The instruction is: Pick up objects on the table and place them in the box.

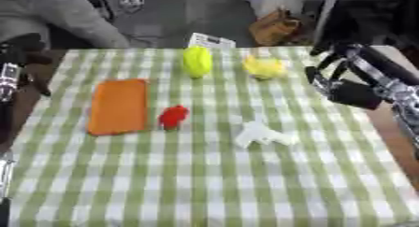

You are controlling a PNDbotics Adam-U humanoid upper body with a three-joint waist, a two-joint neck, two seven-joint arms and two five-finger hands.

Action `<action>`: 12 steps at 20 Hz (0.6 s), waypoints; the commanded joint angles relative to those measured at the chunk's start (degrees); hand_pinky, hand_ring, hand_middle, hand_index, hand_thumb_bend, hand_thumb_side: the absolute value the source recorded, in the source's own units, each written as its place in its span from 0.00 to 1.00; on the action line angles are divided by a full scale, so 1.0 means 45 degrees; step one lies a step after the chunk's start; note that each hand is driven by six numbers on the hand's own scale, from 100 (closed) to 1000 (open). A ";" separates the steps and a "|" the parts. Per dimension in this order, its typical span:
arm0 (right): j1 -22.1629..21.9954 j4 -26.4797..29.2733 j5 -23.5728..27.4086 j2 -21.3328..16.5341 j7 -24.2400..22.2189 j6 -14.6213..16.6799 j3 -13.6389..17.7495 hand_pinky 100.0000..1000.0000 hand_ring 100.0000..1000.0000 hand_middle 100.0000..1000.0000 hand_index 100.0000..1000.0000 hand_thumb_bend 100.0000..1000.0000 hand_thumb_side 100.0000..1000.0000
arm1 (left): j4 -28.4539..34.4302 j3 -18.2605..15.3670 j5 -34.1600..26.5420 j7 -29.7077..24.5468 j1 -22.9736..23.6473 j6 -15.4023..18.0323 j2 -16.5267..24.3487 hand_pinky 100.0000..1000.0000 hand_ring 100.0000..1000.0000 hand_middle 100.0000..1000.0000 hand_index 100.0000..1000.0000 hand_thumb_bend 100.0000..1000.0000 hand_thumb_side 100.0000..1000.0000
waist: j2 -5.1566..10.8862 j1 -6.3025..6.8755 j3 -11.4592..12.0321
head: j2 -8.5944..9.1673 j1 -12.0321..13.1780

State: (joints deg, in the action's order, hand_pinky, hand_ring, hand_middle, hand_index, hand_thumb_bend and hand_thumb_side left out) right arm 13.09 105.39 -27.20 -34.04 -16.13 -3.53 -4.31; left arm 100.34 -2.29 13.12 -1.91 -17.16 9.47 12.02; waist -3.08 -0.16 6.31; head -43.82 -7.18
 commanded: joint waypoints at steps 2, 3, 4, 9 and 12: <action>0.0126 0.0139 0.0015 -0.0228 -0.0035 0.0000 0.0049 0.48 0.68 0.78 0.90 0.19 0.58 | 0.0206 0.0033 -0.0062 -0.0039 -0.0149 0.0019 0.0111 0.26 0.66 0.81 0.77 0.02 1.00 | 0.0329 0.0074 0.0013 | -0.0036 -0.0010; 0.0136 0.0139 0.0009 -0.0230 -0.0046 0.0000 0.0037 0.48 0.68 0.78 0.90 0.19 0.58 | 0.0201 0.0035 -0.0058 -0.0045 -0.0149 0.0015 0.0115 0.26 0.66 0.81 0.77 0.02 1.00 | 0.0327 0.0074 0.0013 | -0.0028 -0.0015; 0.0143 0.0139 0.0004 -0.0228 -0.0052 -0.0002 0.0032 0.48 0.68 0.78 0.90 0.18 0.59 | 0.0197 0.0038 -0.0055 -0.0051 -0.0150 0.0013 0.0117 0.26 0.66 0.81 0.78 0.02 1.00 | 0.0327 0.0074 0.0014 | -0.0032 -0.0026; 0.0153 0.0121 -0.0020 -0.0221 -0.0055 -0.0014 0.0030 0.48 0.68 0.78 0.90 0.18 0.59 | 0.0197 0.0051 -0.0044 -0.0081 -0.0163 0.0014 0.0116 0.26 0.66 0.81 0.77 0.02 1.00 | 0.0334 0.0069 0.0017 | -0.0024 -0.0036; 0.0157 0.0119 -0.0028 -0.0220 -0.0064 -0.0019 0.0037 0.47 0.68 0.78 0.90 0.18 0.59 | 0.0194 0.0058 -0.0046 -0.0089 -0.0172 0.0015 0.0117 0.26 0.66 0.81 0.77 0.02 1.00 | 0.0336 0.0066 0.0015 | -0.0012 -0.0048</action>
State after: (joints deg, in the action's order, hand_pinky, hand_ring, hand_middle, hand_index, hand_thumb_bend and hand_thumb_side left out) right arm 13.11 105.39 -27.20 -34.04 -16.29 -3.67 -4.62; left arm 100.34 -1.99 13.12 -2.13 -17.16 9.47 12.01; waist -3.08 -0.16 6.36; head -43.82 -7.20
